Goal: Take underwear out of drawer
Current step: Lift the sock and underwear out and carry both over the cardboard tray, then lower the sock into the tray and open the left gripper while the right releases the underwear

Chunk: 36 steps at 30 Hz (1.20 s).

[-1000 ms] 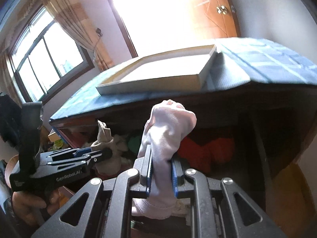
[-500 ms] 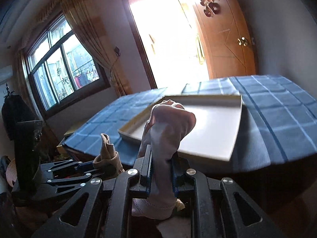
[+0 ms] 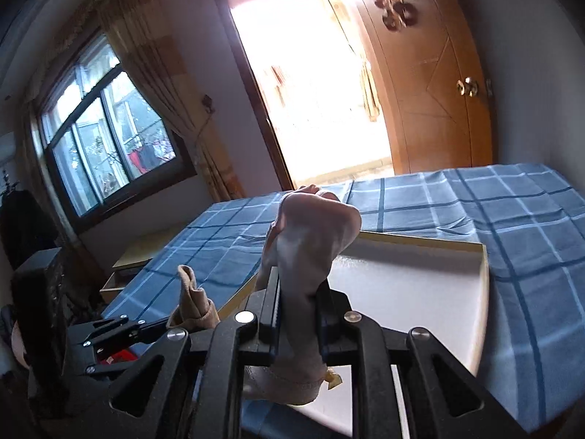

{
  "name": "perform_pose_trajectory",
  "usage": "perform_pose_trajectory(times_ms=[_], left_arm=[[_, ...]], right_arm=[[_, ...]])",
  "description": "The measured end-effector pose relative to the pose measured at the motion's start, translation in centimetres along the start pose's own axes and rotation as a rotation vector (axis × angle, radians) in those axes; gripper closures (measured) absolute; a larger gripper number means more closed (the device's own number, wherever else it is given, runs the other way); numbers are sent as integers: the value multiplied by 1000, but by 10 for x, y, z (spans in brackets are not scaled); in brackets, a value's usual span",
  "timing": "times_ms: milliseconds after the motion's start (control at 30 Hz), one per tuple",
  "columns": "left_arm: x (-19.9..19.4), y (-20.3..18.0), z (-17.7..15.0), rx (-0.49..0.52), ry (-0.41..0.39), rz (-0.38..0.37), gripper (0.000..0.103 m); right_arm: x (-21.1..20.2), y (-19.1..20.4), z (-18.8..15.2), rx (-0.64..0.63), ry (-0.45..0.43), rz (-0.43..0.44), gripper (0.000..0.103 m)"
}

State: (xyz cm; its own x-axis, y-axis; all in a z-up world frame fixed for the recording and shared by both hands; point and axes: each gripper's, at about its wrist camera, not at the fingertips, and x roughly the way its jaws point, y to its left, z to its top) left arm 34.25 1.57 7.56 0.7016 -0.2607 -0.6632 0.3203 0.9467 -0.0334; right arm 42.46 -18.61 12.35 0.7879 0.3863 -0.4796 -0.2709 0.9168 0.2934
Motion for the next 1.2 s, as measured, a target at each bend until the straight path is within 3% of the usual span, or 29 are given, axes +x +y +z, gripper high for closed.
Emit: perform_pose_trajectory(times_ms=[333,467,600,700,767,967,1067,1200], left_arm=[[95,14,44,31,147,-9,74],[131,18,55,29,210,-5,74],[144,14,66,50,222,12,73],[155,17,71,47,239,42,66],[161,17,71,52,249,73,50],[151,19,68,-10,244,44,30],[125,19,71,-5,181,103,23],[81,18,66,-8,111,130,22]], right_arm=[[127,-30,33,135,219,-29,85],[160,-39,37,137,287,-49,85],[185,-45,34,132,345,-72,85],[195,-51,31,136,359,-82,85],[203,-55,29,146,373,-78,85],[208,-59,23,142,396,-61,78],[187,-65,31,206,336,-37,76],[137,-59,44,186,227,-75,76]])
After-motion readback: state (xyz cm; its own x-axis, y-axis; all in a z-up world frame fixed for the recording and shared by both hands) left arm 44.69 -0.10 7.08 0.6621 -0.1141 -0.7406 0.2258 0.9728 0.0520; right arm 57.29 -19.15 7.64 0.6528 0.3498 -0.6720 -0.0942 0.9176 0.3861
